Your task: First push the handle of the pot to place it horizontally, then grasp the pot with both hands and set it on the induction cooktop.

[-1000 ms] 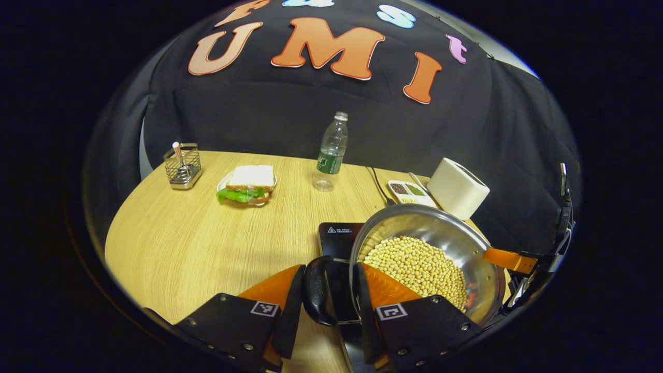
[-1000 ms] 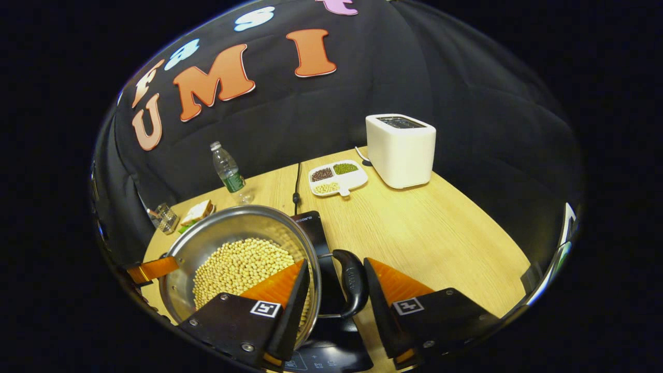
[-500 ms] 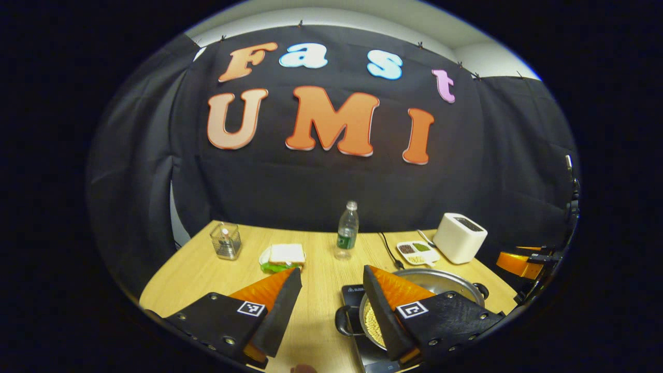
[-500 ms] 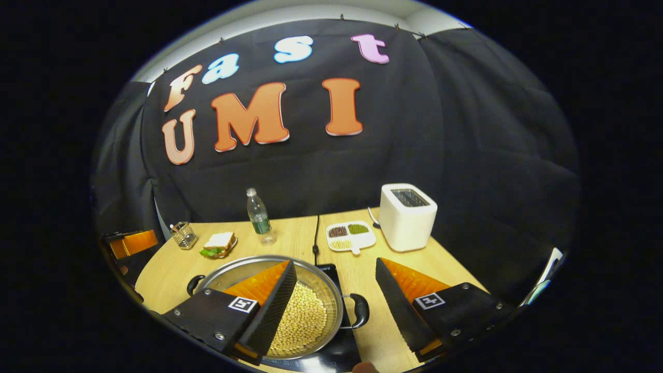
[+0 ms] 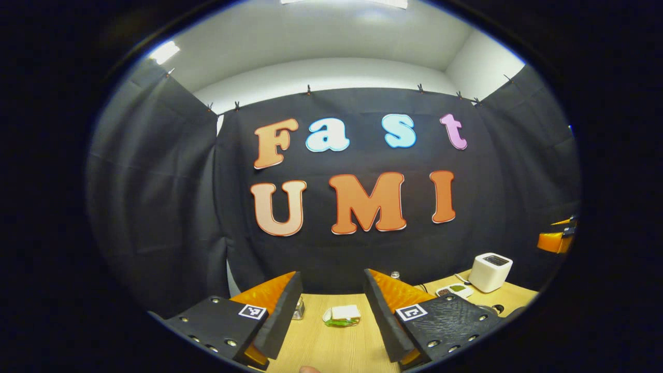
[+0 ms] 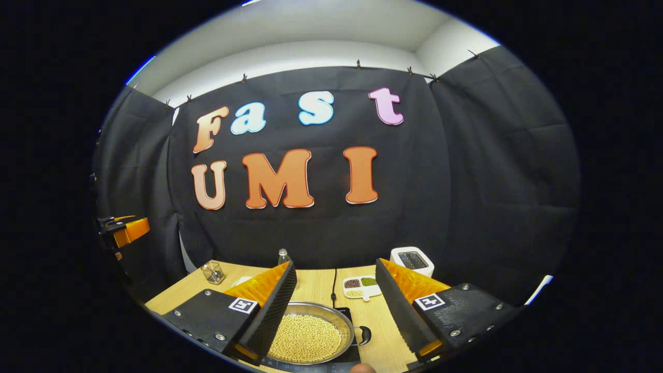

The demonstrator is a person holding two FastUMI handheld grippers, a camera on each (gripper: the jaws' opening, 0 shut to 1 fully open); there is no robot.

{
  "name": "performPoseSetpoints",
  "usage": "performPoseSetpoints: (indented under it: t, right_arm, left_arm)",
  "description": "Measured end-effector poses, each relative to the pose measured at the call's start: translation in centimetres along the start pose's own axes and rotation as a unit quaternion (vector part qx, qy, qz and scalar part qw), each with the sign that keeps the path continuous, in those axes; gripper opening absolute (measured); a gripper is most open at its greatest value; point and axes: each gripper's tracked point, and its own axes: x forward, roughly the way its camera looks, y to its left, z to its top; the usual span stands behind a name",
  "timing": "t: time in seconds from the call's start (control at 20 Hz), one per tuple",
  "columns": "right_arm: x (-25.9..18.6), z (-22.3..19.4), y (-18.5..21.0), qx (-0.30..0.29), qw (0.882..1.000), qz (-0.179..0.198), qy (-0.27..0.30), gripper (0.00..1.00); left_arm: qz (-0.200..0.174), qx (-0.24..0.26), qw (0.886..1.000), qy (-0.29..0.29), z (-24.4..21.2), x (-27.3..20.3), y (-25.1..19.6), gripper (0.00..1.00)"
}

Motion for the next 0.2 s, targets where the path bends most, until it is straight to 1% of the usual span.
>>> performPoseSetpoints:
  t: [0.05, 0.1, 0.15, 0.2]
  right_arm:
    - [-0.5, 1.2, 0.1, 0.003, 1.000, 0.001, -0.010, 0.95]
    - [-1.1, 2.3, 0.0, 0.003, 1.000, 0.002, -0.020, 0.88]
    - [-1.3, 3.2, -0.2, -0.002, 1.000, 0.002, -0.031, 1.00]
    - [-1.6, 3.6, -0.4, -0.007, 0.999, 0.000, -0.038, 1.00]
  left_arm:
    - [-0.001, 0.000, 1.000, -0.002, 0.5, -0.6, 0.0, 0.75]
    - [0.001, 0.002, 1.000, -0.004, 0.5, -0.7, 0.3, 0.75]
    - [0.005, 0.003, 1.000, -0.007, 0.5, -0.9, 0.6, 0.75]
    - [0.007, 0.001, 1.000, -0.006, 0.4, -0.8, 0.6, 0.75]
